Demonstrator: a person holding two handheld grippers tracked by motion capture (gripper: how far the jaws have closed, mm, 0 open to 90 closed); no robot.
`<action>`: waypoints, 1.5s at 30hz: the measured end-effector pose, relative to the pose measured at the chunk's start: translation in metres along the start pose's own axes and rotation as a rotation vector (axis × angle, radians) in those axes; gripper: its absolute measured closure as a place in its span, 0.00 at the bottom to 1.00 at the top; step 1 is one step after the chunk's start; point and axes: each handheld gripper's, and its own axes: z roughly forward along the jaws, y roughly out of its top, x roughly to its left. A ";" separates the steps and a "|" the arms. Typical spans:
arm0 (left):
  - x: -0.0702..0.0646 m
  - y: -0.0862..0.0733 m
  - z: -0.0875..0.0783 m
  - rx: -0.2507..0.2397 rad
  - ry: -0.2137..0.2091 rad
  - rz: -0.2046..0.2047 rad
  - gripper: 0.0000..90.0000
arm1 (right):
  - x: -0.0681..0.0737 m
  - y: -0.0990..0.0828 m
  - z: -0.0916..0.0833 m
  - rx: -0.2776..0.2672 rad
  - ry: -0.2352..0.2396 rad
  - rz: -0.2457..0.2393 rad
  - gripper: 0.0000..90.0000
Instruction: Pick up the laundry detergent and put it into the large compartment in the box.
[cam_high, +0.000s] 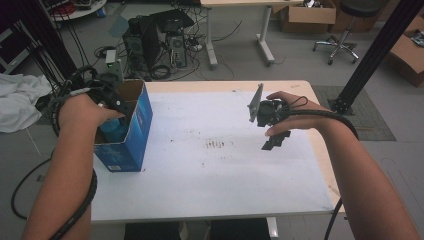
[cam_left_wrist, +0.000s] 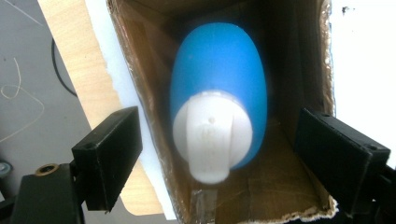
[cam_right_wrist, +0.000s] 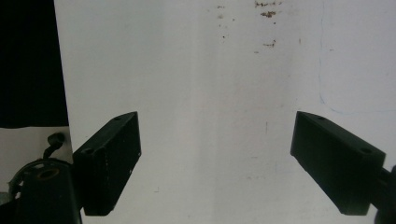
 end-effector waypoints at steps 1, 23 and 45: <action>0.000 -0.001 -0.001 -0.004 0.001 0.006 0.17 | 0.000 0.000 0.000 0.000 0.002 0.000 0.18; -0.017 -0.010 -0.022 -0.016 0.033 0.130 0.01 | 0.002 0.004 -0.005 0.011 0.001 -0.006 0.18; -0.057 -0.014 -0.061 -0.133 -0.014 0.431 0.00 | 0.004 0.005 -0.012 0.022 -0.008 -0.006 0.18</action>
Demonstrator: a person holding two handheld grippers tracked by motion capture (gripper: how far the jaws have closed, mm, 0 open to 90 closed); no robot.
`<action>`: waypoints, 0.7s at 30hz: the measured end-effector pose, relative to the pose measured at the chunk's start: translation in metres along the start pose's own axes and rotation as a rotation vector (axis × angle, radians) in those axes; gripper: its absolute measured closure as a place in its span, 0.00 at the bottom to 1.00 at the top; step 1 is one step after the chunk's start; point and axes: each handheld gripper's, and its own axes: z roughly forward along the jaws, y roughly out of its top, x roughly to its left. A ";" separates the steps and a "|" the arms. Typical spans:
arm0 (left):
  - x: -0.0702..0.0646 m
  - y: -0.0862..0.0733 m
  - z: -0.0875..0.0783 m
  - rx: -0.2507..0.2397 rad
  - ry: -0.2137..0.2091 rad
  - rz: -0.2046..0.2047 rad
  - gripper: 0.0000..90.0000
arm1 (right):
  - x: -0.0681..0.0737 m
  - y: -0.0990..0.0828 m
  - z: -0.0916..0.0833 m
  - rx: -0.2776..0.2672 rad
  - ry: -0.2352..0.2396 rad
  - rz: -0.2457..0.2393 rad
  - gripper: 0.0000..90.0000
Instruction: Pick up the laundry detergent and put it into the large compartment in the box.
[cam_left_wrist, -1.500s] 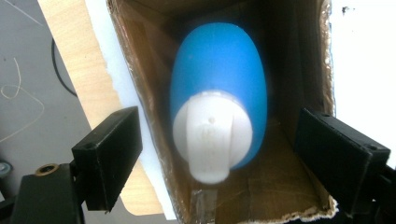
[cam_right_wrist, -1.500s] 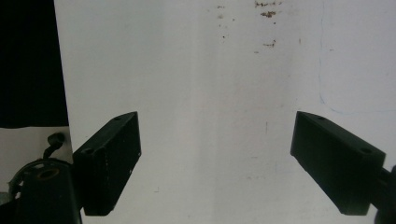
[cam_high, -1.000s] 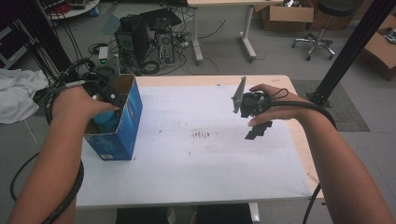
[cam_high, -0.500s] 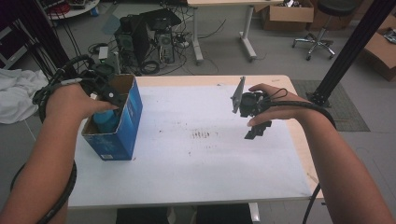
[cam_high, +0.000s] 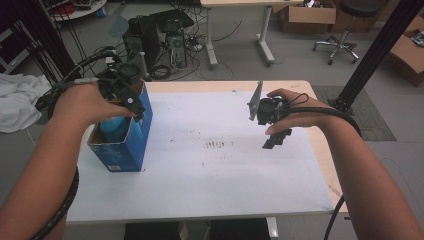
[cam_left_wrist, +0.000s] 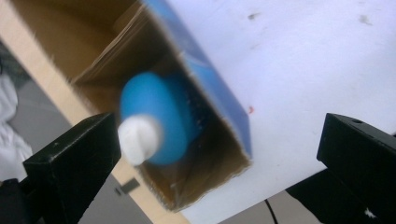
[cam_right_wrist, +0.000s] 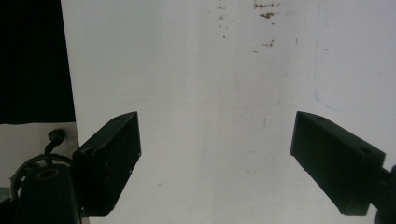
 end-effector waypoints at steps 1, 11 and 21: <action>-0.003 0.001 -0.001 -0.005 -0.005 0.016 0.00 | 0.000 0.000 0.000 0.000 0.000 -0.002 0.18; -0.041 0.012 -0.003 -0.029 -0.076 0.230 0.00 | 0.001 0.002 -0.002 -0.004 0.000 -0.008 0.18; -0.068 0.025 0.003 -0.057 -0.153 0.444 0.00 | 0.001 0.007 -0.003 -0.001 0.007 -0.022 0.18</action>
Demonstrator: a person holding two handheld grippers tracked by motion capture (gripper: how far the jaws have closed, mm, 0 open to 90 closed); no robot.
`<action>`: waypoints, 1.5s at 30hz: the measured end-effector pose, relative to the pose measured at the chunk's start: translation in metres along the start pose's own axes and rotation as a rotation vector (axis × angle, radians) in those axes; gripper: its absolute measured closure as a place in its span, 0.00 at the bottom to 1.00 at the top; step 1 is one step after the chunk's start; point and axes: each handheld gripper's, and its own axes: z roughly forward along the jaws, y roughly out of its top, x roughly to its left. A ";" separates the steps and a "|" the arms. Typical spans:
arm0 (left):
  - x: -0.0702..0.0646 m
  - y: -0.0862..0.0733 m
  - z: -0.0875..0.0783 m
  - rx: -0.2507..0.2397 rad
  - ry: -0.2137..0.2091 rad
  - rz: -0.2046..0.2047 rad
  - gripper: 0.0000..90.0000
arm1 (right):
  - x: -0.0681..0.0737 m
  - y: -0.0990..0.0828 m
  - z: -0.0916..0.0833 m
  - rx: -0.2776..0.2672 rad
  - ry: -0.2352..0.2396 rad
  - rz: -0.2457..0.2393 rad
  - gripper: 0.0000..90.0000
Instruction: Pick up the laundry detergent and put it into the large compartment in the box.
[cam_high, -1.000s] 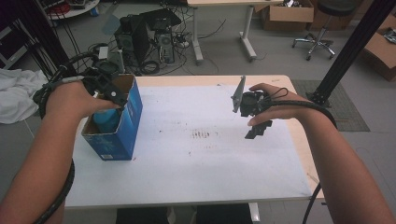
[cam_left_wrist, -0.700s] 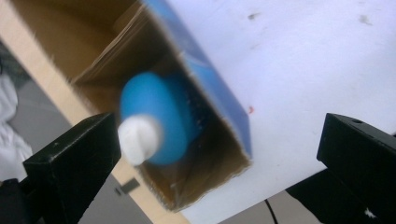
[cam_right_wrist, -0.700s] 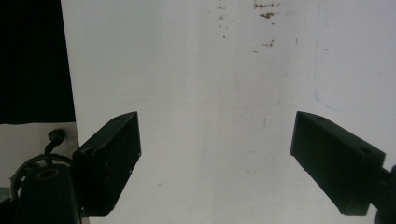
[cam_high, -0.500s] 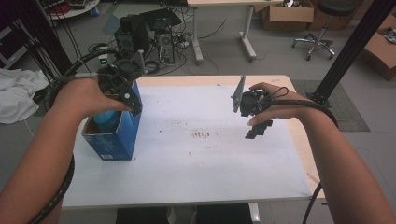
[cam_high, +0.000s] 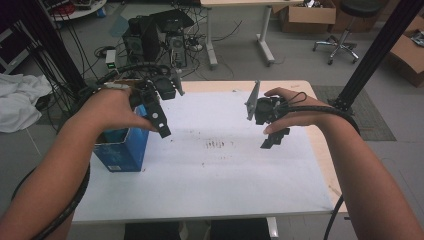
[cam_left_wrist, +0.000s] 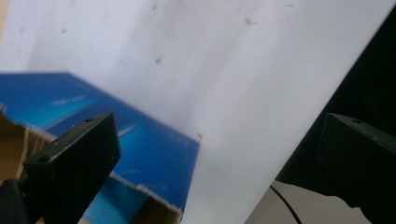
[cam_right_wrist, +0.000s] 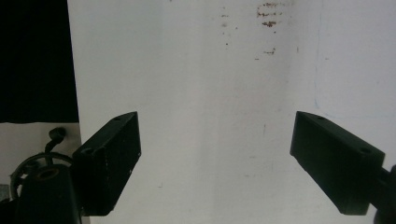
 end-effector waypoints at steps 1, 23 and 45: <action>-0.001 0.001 0.002 0.002 -0.004 0.009 0.00 | 0.000 0.000 0.000 -0.001 0.001 0.000 0.18; -0.015 0.022 0.028 0.034 -0.077 0.300 0.00 | -0.004 0.002 -0.003 0.005 0.000 -0.006 0.18; -0.013 0.025 0.021 0.026 -0.067 0.287 0.00 | -0.005 0.006 -0.001 0.014 0.000 -0.012 0.18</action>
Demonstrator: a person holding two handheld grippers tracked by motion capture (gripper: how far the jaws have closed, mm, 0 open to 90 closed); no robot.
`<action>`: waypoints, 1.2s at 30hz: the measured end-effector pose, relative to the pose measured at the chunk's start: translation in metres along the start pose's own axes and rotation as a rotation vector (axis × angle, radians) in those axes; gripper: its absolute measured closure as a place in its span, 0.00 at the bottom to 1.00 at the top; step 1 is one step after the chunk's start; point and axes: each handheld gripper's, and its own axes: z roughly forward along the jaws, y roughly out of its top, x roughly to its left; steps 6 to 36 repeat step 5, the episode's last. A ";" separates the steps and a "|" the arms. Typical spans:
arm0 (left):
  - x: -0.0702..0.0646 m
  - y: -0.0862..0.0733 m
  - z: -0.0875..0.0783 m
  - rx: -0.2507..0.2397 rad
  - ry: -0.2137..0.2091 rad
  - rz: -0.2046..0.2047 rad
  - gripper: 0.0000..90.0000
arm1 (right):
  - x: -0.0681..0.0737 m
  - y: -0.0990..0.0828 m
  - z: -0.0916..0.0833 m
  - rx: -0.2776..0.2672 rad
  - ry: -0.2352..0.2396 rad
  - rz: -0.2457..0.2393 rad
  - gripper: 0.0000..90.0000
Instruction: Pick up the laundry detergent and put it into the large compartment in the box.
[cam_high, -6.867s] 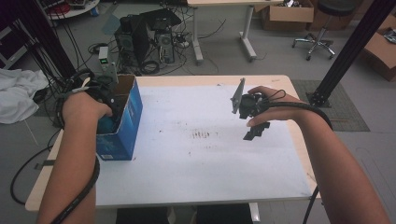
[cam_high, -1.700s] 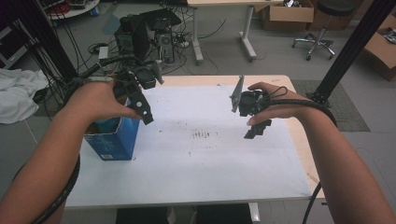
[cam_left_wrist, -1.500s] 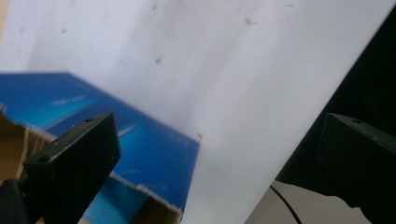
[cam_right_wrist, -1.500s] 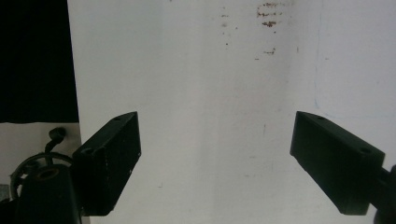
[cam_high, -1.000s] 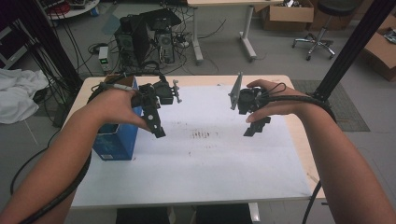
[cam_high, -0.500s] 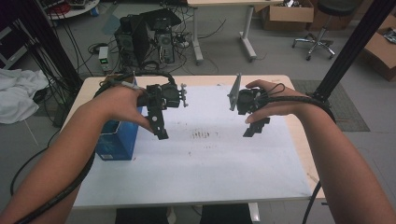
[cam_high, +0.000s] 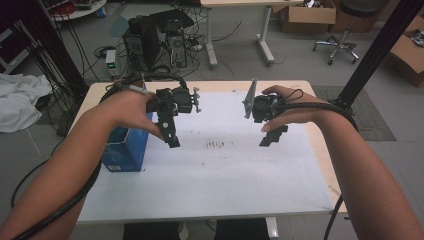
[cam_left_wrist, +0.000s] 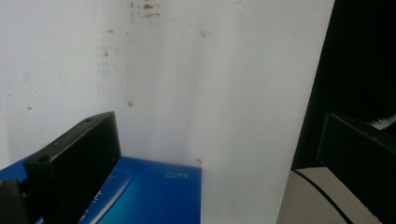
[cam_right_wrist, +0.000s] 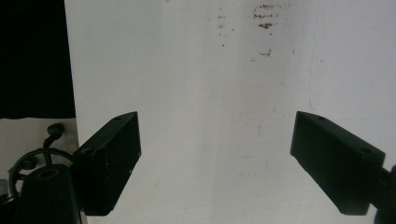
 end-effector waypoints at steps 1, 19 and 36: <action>0.000 0.000 0.000 -0.002 -0.001 -0.001 0.00 | 0.000 0.000 0.000 0.000 -0.001 0.000 0.18; 0.000 0.000 0.000 0.002 0.002 0.003 0.00 | 0.001 0.000 -0.001 -0.004 -0.005 0.004 0.18; 0.000 0.000 0.000 0.002 0.002 0.003 0.00 | 0.001 0.000 -0.001 -0.004 -0.005 0.004 0.18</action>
